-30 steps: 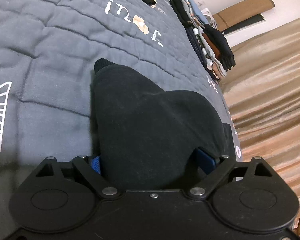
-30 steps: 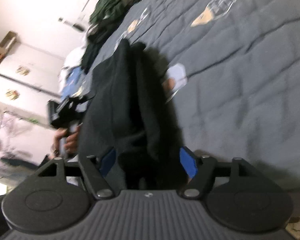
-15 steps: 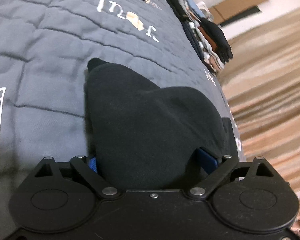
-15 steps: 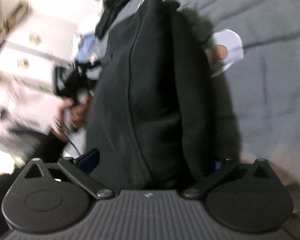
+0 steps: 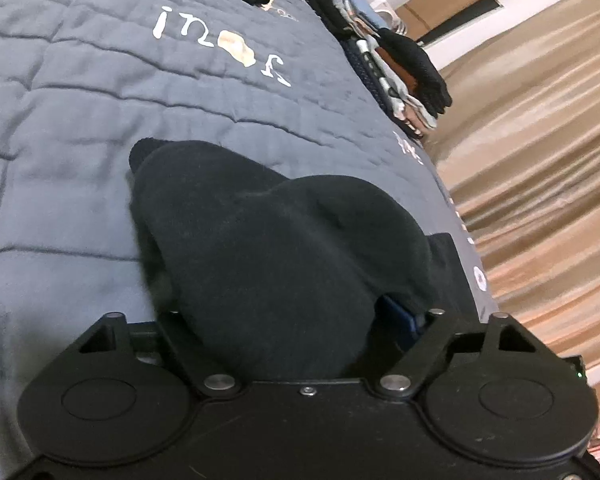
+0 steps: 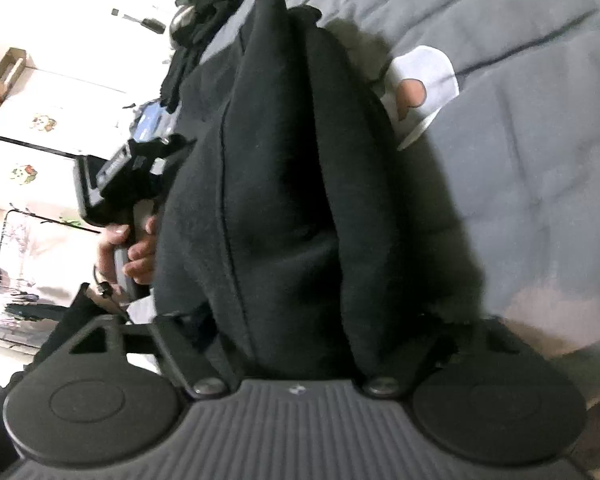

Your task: Fold clothes

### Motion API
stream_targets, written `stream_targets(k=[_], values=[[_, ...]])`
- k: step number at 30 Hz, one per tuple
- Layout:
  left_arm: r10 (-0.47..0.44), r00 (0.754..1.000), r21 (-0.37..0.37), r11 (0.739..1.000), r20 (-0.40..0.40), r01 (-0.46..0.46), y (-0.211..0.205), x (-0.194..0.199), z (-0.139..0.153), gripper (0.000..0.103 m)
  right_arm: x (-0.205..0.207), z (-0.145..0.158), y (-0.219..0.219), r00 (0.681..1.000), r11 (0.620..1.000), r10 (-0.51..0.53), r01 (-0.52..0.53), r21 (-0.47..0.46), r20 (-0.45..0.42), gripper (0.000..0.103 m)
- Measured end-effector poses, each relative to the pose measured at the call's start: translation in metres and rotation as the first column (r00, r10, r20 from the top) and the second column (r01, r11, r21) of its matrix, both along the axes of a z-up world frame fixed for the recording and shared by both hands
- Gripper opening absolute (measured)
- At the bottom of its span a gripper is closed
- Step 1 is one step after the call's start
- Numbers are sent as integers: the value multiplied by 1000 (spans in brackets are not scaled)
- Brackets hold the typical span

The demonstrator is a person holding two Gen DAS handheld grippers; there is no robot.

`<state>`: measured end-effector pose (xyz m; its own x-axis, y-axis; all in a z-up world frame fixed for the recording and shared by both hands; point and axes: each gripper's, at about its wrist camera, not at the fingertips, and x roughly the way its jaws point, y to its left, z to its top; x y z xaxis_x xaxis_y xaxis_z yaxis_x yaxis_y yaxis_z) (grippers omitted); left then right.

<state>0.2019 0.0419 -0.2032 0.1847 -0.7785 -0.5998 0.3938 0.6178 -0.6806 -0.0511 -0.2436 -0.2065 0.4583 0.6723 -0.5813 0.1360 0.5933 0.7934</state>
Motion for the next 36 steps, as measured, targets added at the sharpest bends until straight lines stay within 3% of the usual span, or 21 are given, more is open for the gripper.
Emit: stream_targets(k=[2, 5, 8, 10, 15, 24, 36], values=[[-7, 1000, 2, 1000, 6, 7, -1, -1, 1, 87, 0, -4, -2, 1000, 1000, -11, 11, 12, -6, 74], [-17, 1000, 5, 1000, 16, 17, -3, -3, 2, 84, 3, -9, 4, 999, 999, -52, 52, 6, -16, 76], [-29, 997, 26, 999, 70, 27, -1, -10, 8, 62, -5, 1, 8, 997, 997, -79, 79, -23, 9, 65], [-26, 994, 26, 999, 106, 23, 4, -16, 16, 44, -11, 10, 7, 994, 994, -101, 102, -31, 27, 50], [-9, 982, 12, 1000, 189, 7, 8, -34, 41, 33, -23, 37, 12, 988, 988, -134, 139, -69, 72, 38], [-21, 955, -9, 1000, 295, 25, -28, -75, 89, 31, -27, 45, 19, 977, 981, -171, 182, -75, 127, 33], [-39, 913, -40, 997, 407, 61, -101, -126, 138, 31, -75, 89, -35, 941, 948, -240, 280, -151, 238, 33]])
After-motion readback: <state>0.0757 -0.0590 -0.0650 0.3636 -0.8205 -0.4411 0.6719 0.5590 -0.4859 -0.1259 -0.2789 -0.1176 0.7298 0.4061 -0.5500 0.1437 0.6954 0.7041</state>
